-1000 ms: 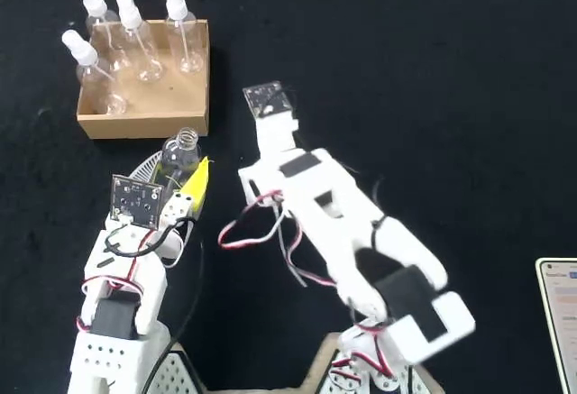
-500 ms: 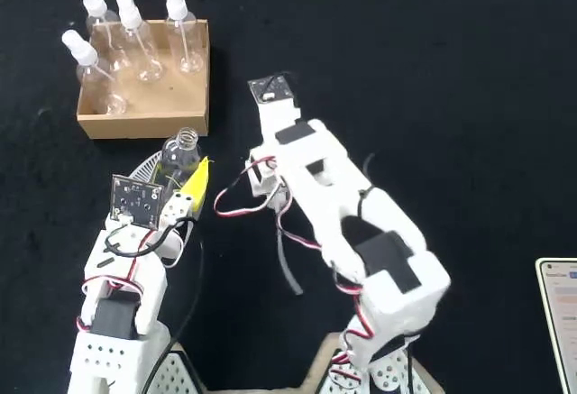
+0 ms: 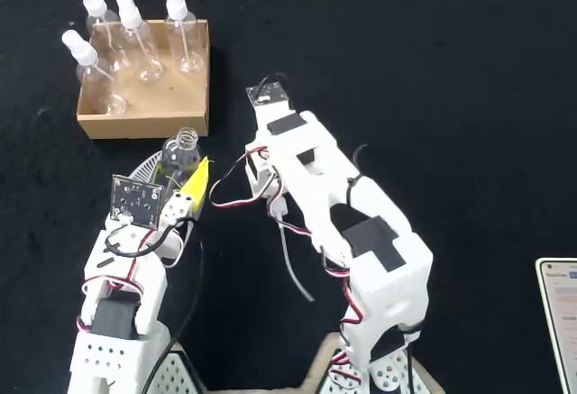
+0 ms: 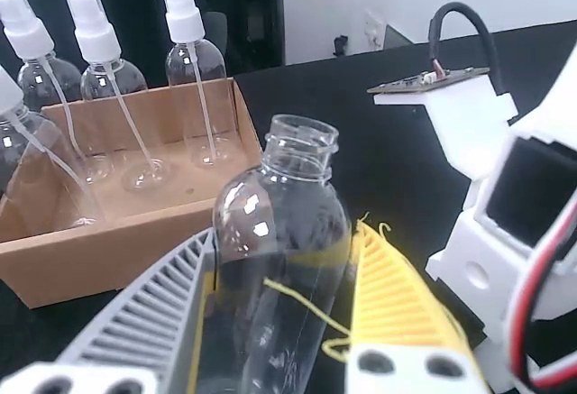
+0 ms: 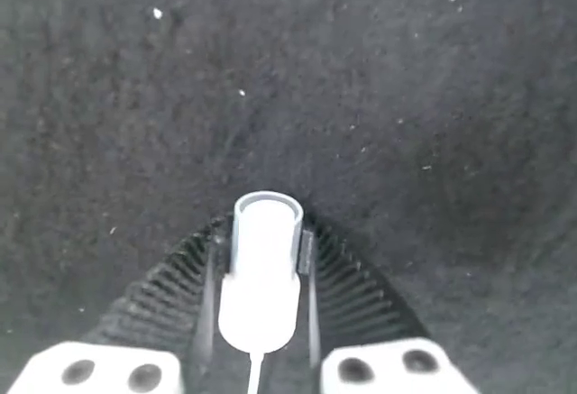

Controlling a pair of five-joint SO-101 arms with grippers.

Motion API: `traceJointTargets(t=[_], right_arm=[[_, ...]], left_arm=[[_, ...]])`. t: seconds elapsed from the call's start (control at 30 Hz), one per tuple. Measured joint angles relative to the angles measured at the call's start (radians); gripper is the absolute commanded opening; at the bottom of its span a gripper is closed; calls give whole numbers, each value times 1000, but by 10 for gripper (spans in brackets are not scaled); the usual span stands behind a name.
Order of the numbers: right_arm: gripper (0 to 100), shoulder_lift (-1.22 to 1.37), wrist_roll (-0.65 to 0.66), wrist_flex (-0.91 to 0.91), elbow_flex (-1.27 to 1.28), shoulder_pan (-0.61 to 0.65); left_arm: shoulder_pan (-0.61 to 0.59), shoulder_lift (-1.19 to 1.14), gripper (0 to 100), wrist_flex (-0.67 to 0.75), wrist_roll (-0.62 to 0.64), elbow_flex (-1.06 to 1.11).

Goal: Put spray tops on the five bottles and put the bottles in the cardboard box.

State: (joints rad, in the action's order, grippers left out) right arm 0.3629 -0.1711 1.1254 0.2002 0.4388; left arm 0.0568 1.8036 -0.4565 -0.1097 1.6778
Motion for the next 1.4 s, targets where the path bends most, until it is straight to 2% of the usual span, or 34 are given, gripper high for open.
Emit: traceJointTargets(t=[0.2, 0.43, 0.7, 1.0, 1.07, 1.2, 1.4], right_arm=[[11, -126, 0, 2, 0, 0], [11, -439, 94, 2, 0, -25], [11, -778, 104, 0, -84, -28], [11, -944, 104, -226, -87, -26], [11, -944, 78, -262, -87, -26], [11, -944, -14, -311, -87, -26], [11, -944, -104, -341, -106, -26]], left_arm=[[0, 0, 62, 0, 0, 0], [3, 0, 64, 0, 0, 0], [155, 0, 62, 0, 0, 0], [192, 0, 61, 0, 6, 0], [192, 0, 63, 0, 52, 0], [190, 0, 65, 15, 236, 0], [199, 0, 66, 20, 275, 0]])
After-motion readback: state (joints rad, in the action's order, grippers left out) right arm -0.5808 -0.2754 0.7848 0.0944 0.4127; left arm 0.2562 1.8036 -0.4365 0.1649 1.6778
